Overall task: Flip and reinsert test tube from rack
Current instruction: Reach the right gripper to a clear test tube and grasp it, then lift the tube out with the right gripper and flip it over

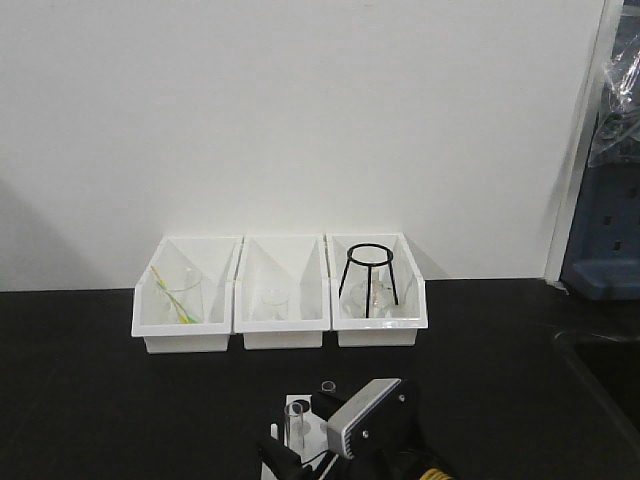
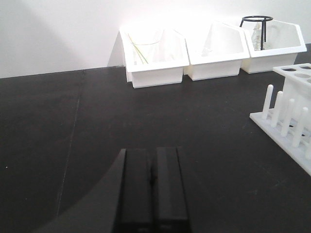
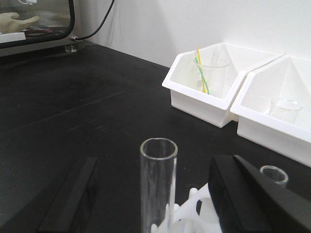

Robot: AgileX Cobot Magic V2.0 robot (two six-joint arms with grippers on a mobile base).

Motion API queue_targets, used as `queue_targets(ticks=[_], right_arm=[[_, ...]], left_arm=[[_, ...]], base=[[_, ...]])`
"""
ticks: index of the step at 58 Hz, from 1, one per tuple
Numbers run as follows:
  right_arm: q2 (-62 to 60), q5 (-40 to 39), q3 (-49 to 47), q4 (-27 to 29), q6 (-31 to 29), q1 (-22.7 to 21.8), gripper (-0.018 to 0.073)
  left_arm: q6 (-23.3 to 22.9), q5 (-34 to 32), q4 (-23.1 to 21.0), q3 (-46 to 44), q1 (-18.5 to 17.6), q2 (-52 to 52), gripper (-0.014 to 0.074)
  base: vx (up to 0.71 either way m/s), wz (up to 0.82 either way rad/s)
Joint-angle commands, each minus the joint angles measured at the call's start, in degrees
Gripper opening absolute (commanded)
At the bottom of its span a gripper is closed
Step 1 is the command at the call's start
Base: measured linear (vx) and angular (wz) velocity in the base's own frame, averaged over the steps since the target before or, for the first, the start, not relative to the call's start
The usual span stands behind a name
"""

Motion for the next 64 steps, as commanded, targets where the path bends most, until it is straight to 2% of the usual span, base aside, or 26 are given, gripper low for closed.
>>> queue_targets(ticks=[1,8,14,19,34,48,54,64], right_arm=[[-0.77,-5.74,-2.79,-0.03,0.38,0.05,0.0516],[0.82,-6.26,-3.64,-0.03,0.38,0.05,0.0497],[1.36,-6.84,-3.78,0.14,0.38,0.05,0.044],[1.36,-6.88,-3.78,0.27,0.38,0.05,0.0349],[1.36,-7.0,-3.78,0.27,0.33,0.05,-0.0012],[-4.2,-4.13,-4.02,0.27,0.18,0.05,-0.0016],[-10.77,2.28,-6.19,0.15,0.37,0.05,-0.0015],[-21.9,18.1,-13.94,0.0,0.59,0.05,-0.0015]], left_arm=[[-0.5,-4.6,-0.27,-0.23,-0.01,-0.45,-0.0006],[-0.5,-4.6,-0.27,-0.23,-0.01,-0.45,-0.0006],[-0.5,-4.6,-0.27,-0.23,-0.01,-0.45,-0.0006],[-0.5,-4.6,-0.27,-0.23,-0.01,-0.45,-0.0006],[-0.5,-4.6,-0.27,-0.23,-0.01,-0.45,-0.0006],[-0.5,-4.6,-0.27,-0.23,-0.01,-0.45,-0.0006],[-0.5,-4.6,-0.27,-0.23,-0.01,-0.45,-0.0006],[-0.5,-4.6,-0.27,-0.23,-0.01,-0.45,-0.0006]], base=[[0.0,0.0],[0.0,0.0],[0.0,0.0],[0.0,0.0],[0.0,0.0],[0.0,0.0],[0.0,0.0],[0.0,0.0]])
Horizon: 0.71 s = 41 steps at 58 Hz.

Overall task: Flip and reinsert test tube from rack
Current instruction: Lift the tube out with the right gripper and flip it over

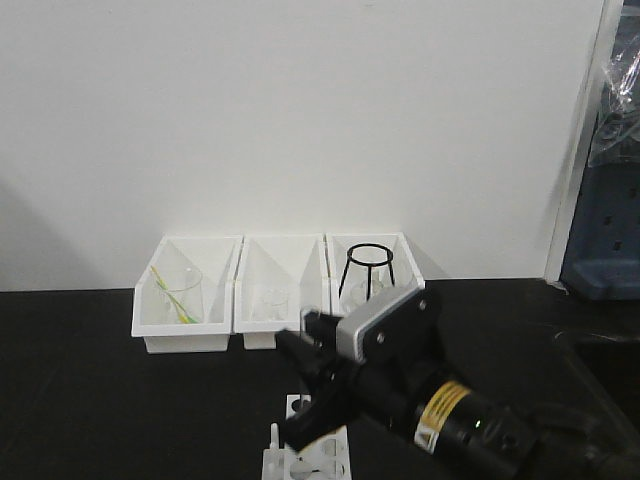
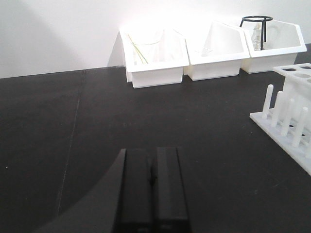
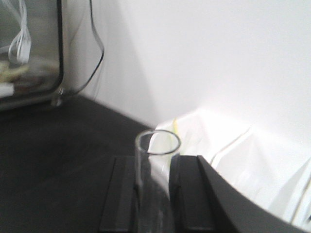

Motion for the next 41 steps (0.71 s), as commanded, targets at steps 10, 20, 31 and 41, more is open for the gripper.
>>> queue_targets(ticks=[10,20,31,41], right_arm=[[-12.25,15.37,-10.69,-4.97,-6.97,0.05,-0.0015],[-13.84,25.45,-12.52,-32.28,-38.27,0.05,-0.0013],[-13.84,31.66,-12.52,-45.28,-50.22,0.05,-0.001],[-13.84,28.39,-12.7,-26.37,-25.98,0.05,-0.0008]], left_arm=[[-0.5,-4.6,-0.27,-0.23,-0.01,-0.45,-0.0006],[-0.5,-4.6,-0.27,-0.23,-0.01,-0.45,-0.0006],[-0.5,-4.6,-0.27,-0.23,-0.01,-0.45,-0.0006],[-0.5,-4.6,-0.27,-0.23,-0.01,-0.45,-0.0006]], base=[[0.0,0.0],[0.0,0.0],[0.0,0.0],[0.0,0.0]])
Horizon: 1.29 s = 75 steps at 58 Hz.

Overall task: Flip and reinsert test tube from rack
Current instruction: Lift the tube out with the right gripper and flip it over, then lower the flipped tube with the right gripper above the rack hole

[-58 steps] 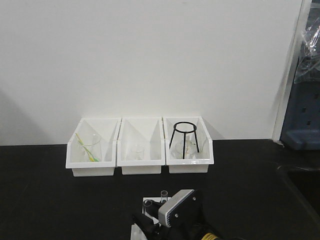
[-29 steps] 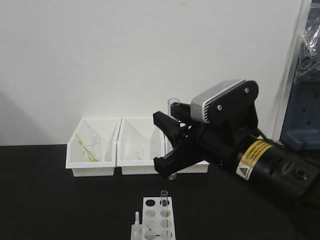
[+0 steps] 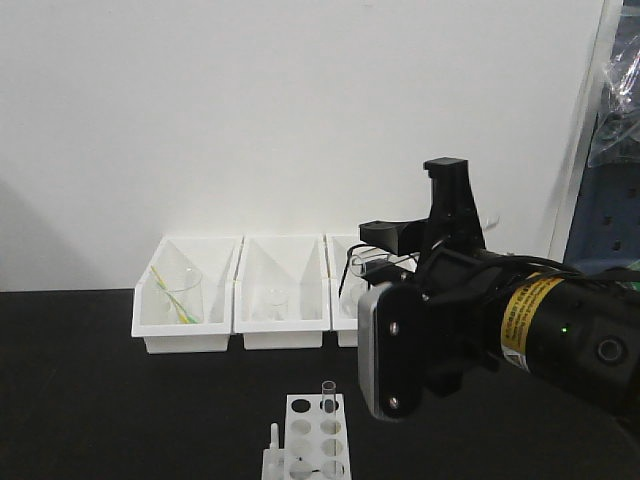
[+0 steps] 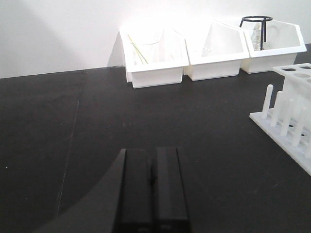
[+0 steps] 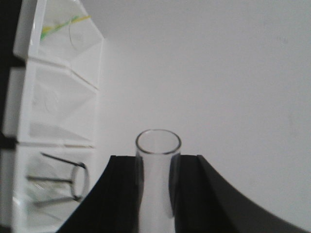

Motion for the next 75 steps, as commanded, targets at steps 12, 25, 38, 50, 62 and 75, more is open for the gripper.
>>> queue_targets(ticks=[12,25,38,50,62,75], right_arm=[[-0.75,-14.15,-2.19,35.69,45.5,-0.14,-0.0007],[1.18,-16.34,0.13,37.01,46.14,-0.14,-0.0007],[3.51,-37.01,14.08,36.37,44.91,-1.65,-0.0007],[9.91,-48.47,18.35,36.4,41.91,-1.72,-0.0007],[14.26,-48.99,14.72,33.77,41.91,-1.72,-0.0007],[17.43,-47.27,12.65,32.31,42.78,-1.72,-0.0007]], left_arm=[[-0.5,-4.6,-0.27,-0.23,-0.01,-0.45,-0.0006],[-0.5,-4.6,-0.27,-0.23,-0.01,-0.45,-0.0006],[-0.5,-4.6,-0.27,-0.23,-0.01,-0.45,-0.0006],[-0.5,-4.6,-0.27,-0.23,-0.01,-0.45,-0.0006],[-0.5,-4.6,-0.27,-0.23,-0.01,-0.45,-0.0006],[-0.5,-4.6,-0.27,-0.23,-0.01,-0.45,-0.0006]], base=[[0.0,0.0],[0.0,0.0],[0.0,0.0],[0.0,0.0],[0.0,0.0],[0.0,0.0]])
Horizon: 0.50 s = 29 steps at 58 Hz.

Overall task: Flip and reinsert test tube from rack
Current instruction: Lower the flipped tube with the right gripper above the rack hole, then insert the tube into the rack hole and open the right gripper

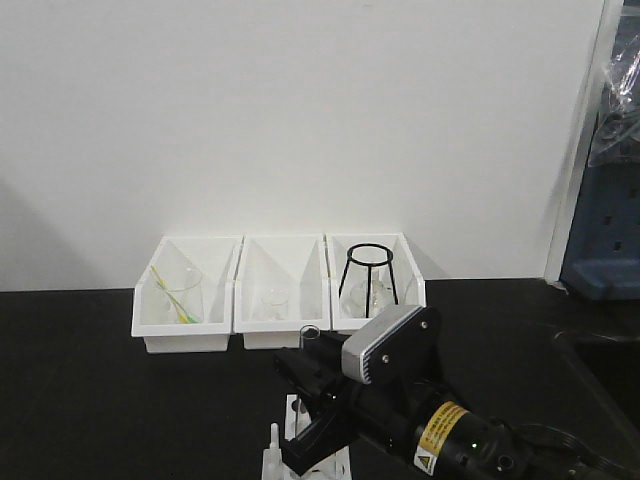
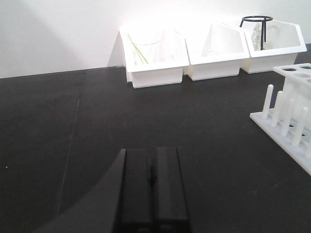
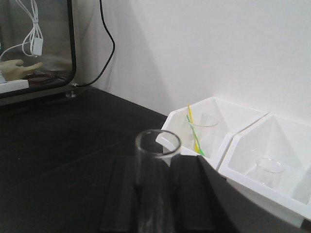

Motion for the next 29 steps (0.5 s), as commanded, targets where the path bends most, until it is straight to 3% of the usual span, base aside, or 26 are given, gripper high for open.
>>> queue_targets(ticks=[1,29], right_arm=[[-1.16,-4.01,-1.96,0.01,-0.23,-0.3,-0.0007],[8.09,-8.08,-1.96,0.01,-0.23,-0.16,-0.0007]], left_arm=[[-0.5,-4.6,-0.27,-0.23,-0.01,-0.45,-0.0006],[-0.5,-4.6,-0.27,-0.23,-0.01,-0.45,-0.0006]], base=[[0.0,0.0],[0.0,0.0]])
